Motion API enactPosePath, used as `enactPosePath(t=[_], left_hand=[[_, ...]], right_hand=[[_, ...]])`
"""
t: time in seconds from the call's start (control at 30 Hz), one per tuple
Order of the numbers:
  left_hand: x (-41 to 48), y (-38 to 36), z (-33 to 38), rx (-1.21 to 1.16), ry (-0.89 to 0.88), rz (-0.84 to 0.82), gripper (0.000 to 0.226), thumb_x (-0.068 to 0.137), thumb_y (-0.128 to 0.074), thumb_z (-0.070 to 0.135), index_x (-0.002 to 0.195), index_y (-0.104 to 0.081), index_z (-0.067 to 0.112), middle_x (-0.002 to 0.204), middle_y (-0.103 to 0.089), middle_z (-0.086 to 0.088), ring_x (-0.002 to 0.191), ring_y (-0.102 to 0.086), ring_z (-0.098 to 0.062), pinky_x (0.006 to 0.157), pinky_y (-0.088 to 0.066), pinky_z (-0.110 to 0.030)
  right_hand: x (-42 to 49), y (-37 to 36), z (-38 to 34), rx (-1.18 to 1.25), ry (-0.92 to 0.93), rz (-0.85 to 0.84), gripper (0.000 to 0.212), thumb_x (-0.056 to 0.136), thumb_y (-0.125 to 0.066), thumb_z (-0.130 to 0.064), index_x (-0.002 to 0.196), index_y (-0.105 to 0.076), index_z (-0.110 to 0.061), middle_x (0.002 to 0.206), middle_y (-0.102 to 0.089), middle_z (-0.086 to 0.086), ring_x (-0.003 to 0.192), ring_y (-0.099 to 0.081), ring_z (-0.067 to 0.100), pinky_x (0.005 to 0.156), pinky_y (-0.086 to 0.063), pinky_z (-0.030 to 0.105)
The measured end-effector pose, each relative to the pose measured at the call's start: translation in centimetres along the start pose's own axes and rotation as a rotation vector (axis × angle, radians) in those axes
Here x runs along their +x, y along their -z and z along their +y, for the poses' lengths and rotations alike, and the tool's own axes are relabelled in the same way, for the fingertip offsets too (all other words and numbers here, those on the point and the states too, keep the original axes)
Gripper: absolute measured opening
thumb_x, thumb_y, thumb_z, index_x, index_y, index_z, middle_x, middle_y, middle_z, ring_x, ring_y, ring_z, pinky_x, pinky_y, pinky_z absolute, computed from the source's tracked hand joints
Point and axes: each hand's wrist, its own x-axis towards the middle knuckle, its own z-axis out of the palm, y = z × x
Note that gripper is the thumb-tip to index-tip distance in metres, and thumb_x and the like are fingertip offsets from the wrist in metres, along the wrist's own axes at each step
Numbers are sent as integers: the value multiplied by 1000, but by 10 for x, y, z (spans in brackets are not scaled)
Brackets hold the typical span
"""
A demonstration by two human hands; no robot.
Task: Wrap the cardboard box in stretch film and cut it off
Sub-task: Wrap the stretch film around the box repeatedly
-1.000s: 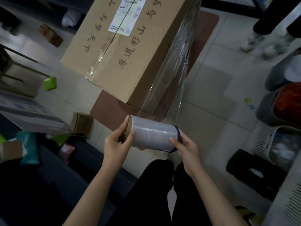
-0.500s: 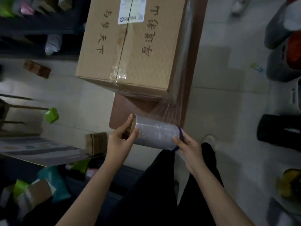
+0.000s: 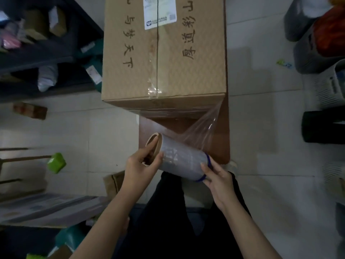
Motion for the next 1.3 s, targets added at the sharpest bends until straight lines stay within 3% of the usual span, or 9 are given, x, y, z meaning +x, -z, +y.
enactPosePath(t=[0.2,0.3,0.4,0.57,0.8,0.97,1.07,1.2,1.3], left_hand=[[40,46,-24,49,-152,-218,46,85,-67,14,129,-54,13,121,-63,-21,114,-48,-12,89,-46,-22],[54,65,-30,81,-236,-296,47,87,-65,14,132,-53,13,126,-63,-11,113,-53,-14,87,-46,-13],[58,82,-37,100,-296,-346,48,88,-63,10,134,-51,12,118,-65,-20,102,-56,-5,76,-38,-1],[55,101,-52,143,-380,-326,47,87,-64,13,133,-52,18,97,-69,-10,67,-48,7,67,-36,-5],[73,132,-67,157,-475,-378,43,87,-64,12,130,-56,14,86,-60,6,74,-51,3,67,-37,-7],[119,157,-73,142,-493,-473,38,86,-66,16,125,-61,16,130,-55,2,114,-52,-2,85,-46,-11],[150,180,-72,100,-492,-605,43,87,-65,14,129,-56,12,137,-52,5,124,-46,4,104,-42,-24],[183,210,-66,107,-550,-738,44,88,-63,14,131,-54,13,136,-54,3,125,-49,-2,105,-42,-30],[204,229,-65,122,-522,-772,42,89,-63,16,130,-55,17,132,-58,-1,120,-56,-11,101,-47,-36]], right_hand=[[-2,-53,55,173,85,158,85,54,-79,-33,132,-54,-11,119,-67,4,106,-65,16,78,-57,25],[-8,-79,79,257,148,206,73,60,-76,-28,129,-57,-13,113,-70,-3,103,-67,13,78,-56,25],[-18,-99,95,266,230,244,67,65,-75,-30,128,-58,-15,115,-70,-1,106,-66,15,88,-54,30],[-29,-125,118,246,329,304,64,68,-73,-28,129,-58,-16,113,-71,-3,107,-66,15,92,-51,35],[-32,-166,152,292,433,396,44,78,-71,-21,121,-63,-28,118,-69,1,112,-63,16,96,-49,34],[-17,-216,167,334,504,506,42,81,-68,-16,121,-61,-28,108,-72,-11,109,-64,13,92,-52,30],[-3,-259,177,372,560,605,58,74,-70,-29,130,-57,-18,116,-69,-8,112,-62,13,95,-51,33],[8,-315,187,457,629,686,87,64,-77,-50,136,-49,-12,126,-63,-4,112,-59,7,88,-50,22],[17,-344,194,541,651,720,64,78,-70,-20,137,-47,-9,117,-64,-12,104,-61,2,83,-50,16]])
